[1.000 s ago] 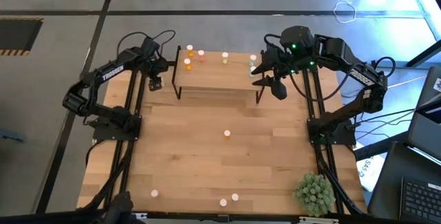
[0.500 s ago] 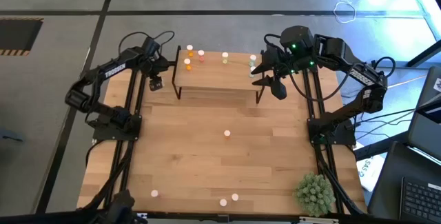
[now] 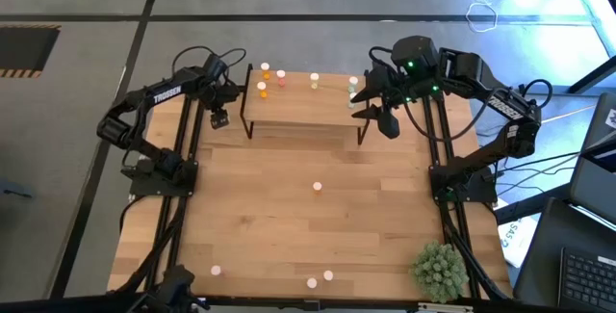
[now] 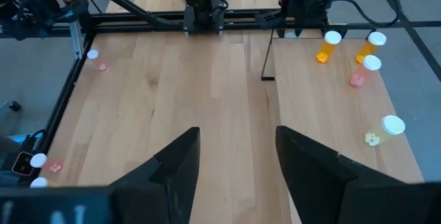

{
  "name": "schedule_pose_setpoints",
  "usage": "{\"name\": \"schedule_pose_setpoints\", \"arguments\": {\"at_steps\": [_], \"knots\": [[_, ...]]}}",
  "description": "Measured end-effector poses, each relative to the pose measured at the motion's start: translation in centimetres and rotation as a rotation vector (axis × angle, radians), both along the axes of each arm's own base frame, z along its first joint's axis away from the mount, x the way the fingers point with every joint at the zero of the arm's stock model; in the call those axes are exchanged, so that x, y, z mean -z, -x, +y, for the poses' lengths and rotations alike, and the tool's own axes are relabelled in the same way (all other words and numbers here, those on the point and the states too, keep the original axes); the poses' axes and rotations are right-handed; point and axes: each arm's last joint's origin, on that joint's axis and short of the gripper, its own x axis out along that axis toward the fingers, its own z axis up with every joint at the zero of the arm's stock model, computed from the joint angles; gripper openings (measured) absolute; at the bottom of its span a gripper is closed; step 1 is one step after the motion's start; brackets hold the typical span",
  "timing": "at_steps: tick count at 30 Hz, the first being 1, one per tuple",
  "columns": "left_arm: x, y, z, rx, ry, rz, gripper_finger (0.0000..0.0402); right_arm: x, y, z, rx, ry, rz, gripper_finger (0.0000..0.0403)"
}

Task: Pick and place medicine bottles onto shelf by color
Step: Put the top yellow pill bottle on the shelf aligned with the other yellow pill bottle

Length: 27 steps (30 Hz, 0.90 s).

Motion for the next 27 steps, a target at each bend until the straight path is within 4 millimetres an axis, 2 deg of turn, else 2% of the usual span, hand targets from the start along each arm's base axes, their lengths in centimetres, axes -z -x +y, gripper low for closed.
{"name": "schedule_pose_setpoints", "arguments": {"at_steps": [13, 27], "knots": [[0.5, -0.1, 0.2, 0.001, 0.019, 0.010, 0.0202, 0.0, -0.2, -0.1, 0.013, -0.014, -0.009, 0.0193], [0.5, -0.1, 0.2, -0.015, 0.021, 0.006, 0.0097, 0.6, -1.1, -0.4, 0.024, -0.009, 0.012, 0.0193]]}}
